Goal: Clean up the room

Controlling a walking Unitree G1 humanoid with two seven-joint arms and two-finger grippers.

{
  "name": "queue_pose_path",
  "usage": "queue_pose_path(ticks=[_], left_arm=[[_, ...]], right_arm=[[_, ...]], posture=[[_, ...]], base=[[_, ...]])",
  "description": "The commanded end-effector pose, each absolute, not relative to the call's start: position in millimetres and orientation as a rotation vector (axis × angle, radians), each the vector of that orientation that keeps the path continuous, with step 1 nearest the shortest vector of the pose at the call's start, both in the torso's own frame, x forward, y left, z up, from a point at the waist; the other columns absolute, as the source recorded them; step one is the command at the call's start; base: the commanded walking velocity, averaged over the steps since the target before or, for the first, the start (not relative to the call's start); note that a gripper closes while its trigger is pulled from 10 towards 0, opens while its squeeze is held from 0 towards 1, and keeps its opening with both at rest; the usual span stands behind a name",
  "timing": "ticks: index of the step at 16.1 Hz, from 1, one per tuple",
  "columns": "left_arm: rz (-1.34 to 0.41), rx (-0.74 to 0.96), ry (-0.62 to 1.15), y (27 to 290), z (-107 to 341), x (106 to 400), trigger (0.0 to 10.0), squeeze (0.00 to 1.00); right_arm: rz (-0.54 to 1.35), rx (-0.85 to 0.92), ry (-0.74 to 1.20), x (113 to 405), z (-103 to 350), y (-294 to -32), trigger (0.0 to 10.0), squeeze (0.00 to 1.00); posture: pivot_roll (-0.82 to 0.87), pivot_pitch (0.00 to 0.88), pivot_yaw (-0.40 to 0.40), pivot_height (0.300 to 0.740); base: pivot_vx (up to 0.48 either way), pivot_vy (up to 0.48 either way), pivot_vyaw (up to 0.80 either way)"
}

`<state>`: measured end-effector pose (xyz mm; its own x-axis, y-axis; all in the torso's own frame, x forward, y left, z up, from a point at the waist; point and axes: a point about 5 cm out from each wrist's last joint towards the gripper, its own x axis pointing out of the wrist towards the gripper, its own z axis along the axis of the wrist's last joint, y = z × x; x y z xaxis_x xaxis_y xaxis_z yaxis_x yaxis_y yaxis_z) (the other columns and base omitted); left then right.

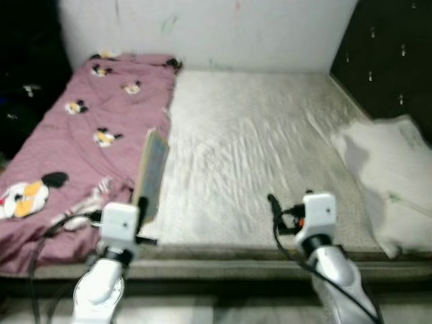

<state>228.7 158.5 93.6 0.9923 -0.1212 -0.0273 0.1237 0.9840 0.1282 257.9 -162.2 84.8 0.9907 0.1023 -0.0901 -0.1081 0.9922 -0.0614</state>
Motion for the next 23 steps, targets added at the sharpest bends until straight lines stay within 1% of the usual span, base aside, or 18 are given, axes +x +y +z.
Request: queue_pose_path(ticks=[1, 7, 23], left_arm=[[-0.141, 0.132, -0.036, 157.7, 103.4, 230.5, 10.0, 0.00], [-0.167, 0.113, -0.052, 156.0, 105.2, 230.9, 10.0, 0.00], [-0.184, 0.104, -0.046, 155.3, 104.4, 231.9, 10.0, 0.00]], right_arm=[[0.094, -0.059, 0.073, 260.5, 87.8, -163.0, 10.0, 0.00], [0.093, -0.059, 0.071, 261.3, 87.8, -162.9, 10.0, 0.00], [0.089, -0.059, 0.071, 262.7, 87.4, -163.9, 10.0, 0.00]], posture=[[0.00, 0.019, -0.007, 0.740], [0.00, 0.018, -0.006, 0.740], [0.00, 0.014, -0.005, 0.740]], base=[[0.000, 0.000, 0.00], [0.000, 0.000, 0.00], [0.308, 0.000, 0.00]])
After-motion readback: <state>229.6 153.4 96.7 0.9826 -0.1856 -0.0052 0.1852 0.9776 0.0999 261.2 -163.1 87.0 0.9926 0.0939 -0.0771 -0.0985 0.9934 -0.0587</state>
